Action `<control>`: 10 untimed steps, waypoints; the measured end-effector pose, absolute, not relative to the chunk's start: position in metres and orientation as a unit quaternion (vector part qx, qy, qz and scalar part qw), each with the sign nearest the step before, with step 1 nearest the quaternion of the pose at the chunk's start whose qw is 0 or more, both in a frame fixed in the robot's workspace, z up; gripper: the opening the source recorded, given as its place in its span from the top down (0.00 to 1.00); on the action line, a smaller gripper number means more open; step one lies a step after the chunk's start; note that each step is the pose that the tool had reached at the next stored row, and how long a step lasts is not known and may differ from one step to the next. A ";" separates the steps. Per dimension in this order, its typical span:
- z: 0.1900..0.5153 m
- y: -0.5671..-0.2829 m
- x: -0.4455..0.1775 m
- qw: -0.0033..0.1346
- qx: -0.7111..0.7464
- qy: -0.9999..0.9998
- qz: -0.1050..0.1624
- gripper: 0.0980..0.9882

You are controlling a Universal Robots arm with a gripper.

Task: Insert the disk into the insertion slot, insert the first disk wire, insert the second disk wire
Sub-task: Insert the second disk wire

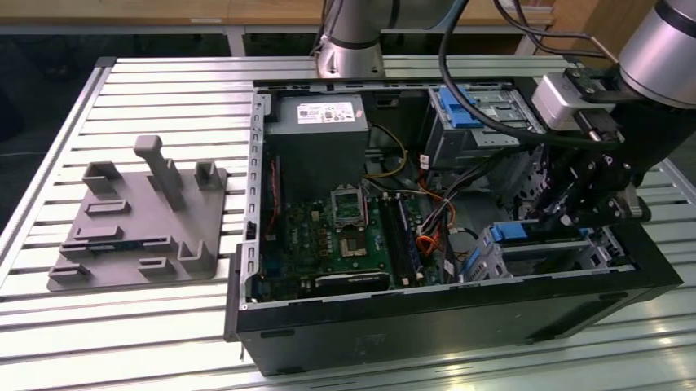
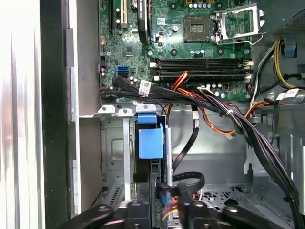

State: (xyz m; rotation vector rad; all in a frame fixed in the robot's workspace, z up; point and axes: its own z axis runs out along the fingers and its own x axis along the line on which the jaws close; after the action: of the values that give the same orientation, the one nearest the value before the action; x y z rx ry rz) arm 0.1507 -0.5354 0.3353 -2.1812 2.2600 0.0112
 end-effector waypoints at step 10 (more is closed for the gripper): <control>0.355 -0.531 0.151 0.000 -0.694 0.720 0.003 0.67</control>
State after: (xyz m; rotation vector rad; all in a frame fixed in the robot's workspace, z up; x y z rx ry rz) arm 0.1505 -0.5313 0.3553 -2.1812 2.2604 0.0105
